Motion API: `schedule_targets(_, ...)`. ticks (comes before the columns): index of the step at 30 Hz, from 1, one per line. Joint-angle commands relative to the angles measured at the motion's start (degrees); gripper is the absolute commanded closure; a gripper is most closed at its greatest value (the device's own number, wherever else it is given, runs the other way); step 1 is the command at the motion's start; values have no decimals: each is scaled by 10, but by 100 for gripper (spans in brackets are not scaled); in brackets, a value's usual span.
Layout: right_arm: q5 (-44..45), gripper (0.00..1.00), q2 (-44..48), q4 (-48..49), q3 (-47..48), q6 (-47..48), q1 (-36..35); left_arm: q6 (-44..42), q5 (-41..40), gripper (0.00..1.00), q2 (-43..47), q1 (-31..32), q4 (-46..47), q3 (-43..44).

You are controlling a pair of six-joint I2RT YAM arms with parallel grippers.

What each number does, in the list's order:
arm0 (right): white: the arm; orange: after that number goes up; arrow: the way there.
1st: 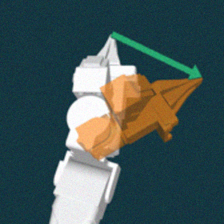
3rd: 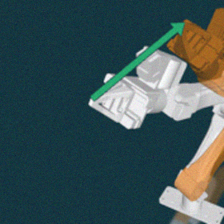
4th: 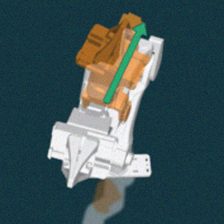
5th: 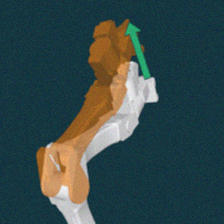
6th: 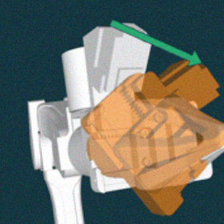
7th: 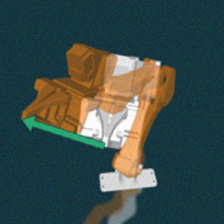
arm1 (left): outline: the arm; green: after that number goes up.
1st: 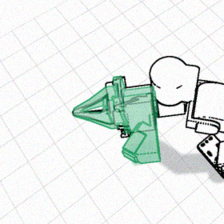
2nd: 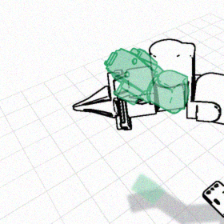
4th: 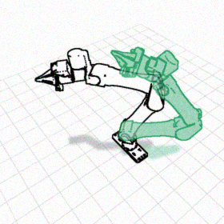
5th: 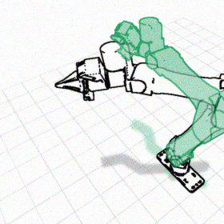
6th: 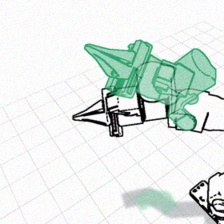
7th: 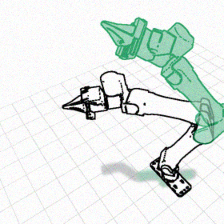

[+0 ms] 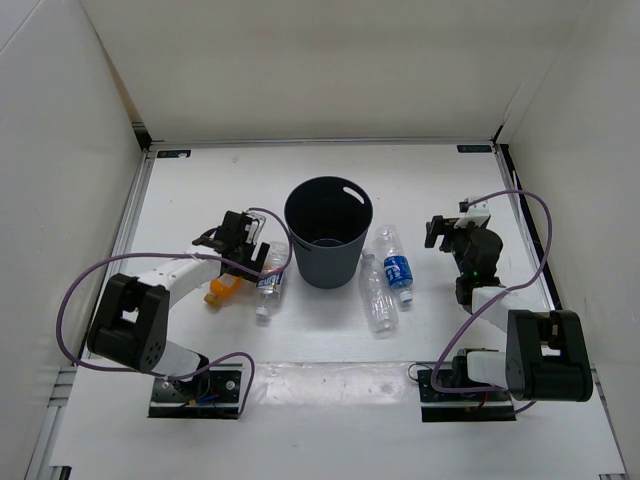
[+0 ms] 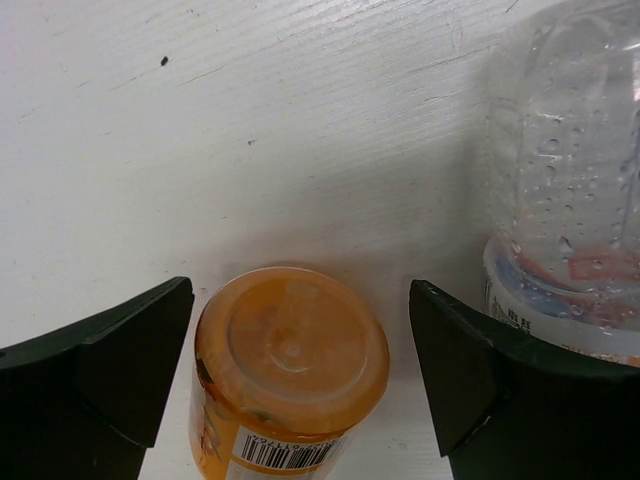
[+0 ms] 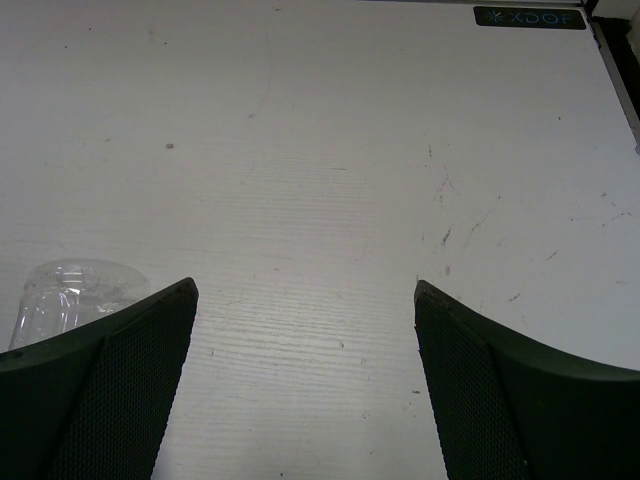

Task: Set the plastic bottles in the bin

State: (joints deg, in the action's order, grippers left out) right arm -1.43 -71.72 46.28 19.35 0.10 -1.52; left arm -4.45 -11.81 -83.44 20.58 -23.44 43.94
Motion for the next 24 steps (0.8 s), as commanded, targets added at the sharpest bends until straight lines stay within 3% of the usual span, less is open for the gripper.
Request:
schedule_targets(1, 9, 10, 0, 16, 13, -4, -1, 7, -17, 0, 24, 4, 14, -5)
schedule_targets(4, 8, 10, 1, 14, 14, -4, 0, 1, -9, 8, 23, 4, 23, -11)
schedule_targets(5, 8, 10, 0, 15, 14, -4, -1, 2, -4, 17, 23, 5, 26, -11)
schedule_targets(9, 9, 10, 1, 15, 14, -4, -2, -6, 4, 36, 2, 3, 22, 2)
schedule_targets(17, 8, 10, 2, 14, 14, -4, -2, 1, -12, 54, -11, 3, 19, 8)
schedule_targets(24, 9, 10, 1, 14, 14, -4, 0, 13, -34, 60, 17, 2, 22, 4)
